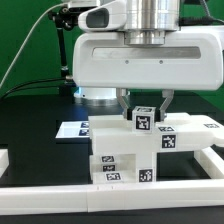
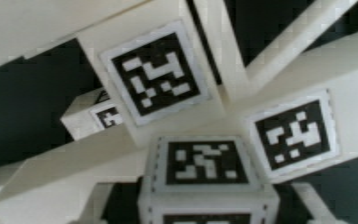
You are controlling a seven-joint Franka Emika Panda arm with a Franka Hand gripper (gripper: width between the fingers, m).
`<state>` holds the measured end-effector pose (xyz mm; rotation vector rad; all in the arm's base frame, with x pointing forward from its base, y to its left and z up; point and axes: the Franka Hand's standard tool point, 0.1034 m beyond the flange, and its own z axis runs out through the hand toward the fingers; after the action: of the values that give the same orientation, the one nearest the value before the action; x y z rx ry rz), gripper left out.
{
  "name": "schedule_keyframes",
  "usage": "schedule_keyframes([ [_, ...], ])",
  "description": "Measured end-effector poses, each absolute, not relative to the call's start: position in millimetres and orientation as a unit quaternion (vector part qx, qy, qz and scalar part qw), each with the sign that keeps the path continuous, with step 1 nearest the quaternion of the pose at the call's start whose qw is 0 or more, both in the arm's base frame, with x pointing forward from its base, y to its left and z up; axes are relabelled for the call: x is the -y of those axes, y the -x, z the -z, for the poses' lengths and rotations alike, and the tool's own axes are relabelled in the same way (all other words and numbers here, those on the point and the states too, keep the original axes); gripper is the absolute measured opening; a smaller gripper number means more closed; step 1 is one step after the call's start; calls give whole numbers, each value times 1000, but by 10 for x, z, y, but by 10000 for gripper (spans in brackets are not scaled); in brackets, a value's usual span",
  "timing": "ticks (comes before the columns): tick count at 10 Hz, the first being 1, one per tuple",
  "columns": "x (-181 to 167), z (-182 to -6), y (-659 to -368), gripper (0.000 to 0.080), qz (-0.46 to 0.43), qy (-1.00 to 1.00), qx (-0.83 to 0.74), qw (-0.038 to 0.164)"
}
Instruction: Assemble chair
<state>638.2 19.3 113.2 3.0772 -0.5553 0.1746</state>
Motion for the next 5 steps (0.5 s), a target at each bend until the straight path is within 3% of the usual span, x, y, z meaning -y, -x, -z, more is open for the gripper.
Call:
schedule_keyframes([
  [3,-184,-1136,-6386,284,-54,-940,335,-15],
  [4,-177,-1137,-6398,284,-54,-907,416,-32],
  [5,-185,-1139,-6400,284,-54,-906,418,-32],
])
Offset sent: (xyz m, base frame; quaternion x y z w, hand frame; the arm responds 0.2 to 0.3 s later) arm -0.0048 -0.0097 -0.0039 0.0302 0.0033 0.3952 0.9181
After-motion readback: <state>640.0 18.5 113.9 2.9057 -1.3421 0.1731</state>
